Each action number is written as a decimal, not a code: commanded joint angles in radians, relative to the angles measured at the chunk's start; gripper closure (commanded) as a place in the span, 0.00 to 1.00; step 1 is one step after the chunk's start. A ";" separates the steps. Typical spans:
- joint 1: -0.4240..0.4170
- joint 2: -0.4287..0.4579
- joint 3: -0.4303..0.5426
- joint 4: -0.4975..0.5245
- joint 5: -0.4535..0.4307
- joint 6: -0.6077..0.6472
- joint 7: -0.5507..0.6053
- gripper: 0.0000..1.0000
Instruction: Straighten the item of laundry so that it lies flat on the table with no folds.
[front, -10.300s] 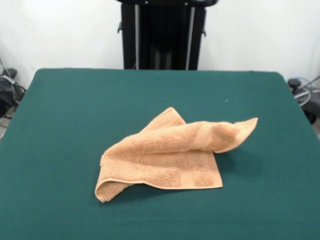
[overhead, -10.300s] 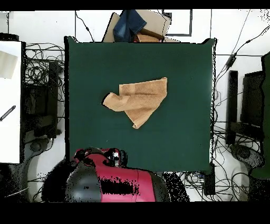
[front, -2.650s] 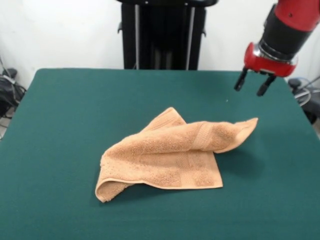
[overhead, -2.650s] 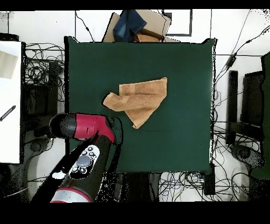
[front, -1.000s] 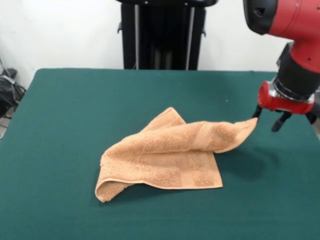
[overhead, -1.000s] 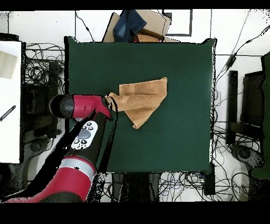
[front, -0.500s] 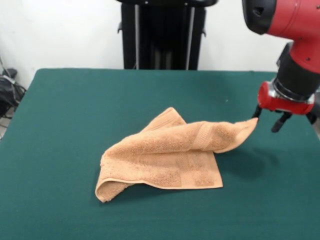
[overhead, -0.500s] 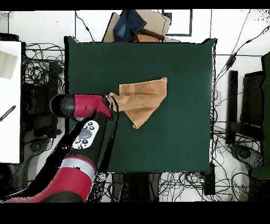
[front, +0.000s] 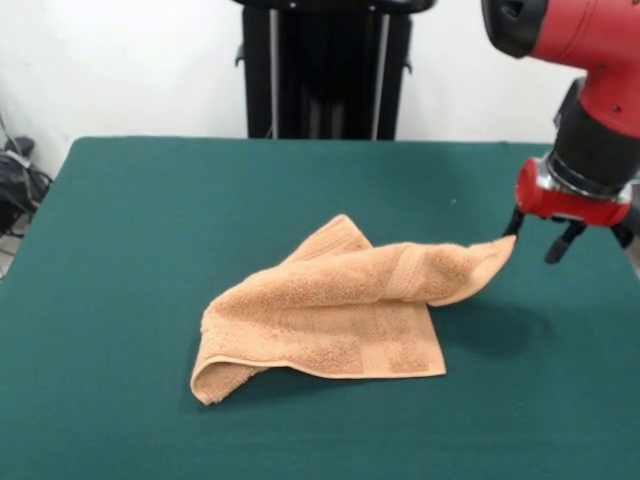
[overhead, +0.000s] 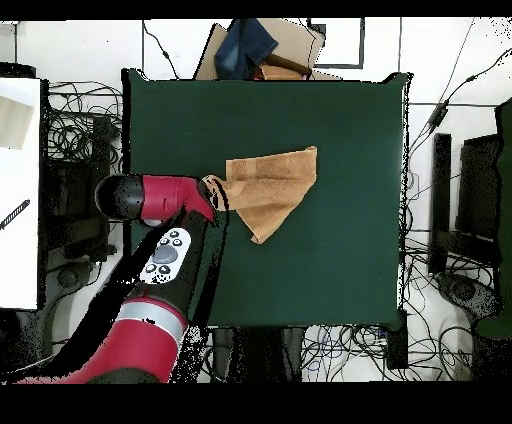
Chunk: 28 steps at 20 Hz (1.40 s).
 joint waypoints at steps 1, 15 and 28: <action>-0.026 -0.032 0.030 -0.002 0.027 0.149 0.239 0.00; -0.044 0.024 0.051 -0.043 0.022 0.105 0.235 0.00; -0.045 0.038 0.042 -0.047 0.010 0.095 0.225 0.00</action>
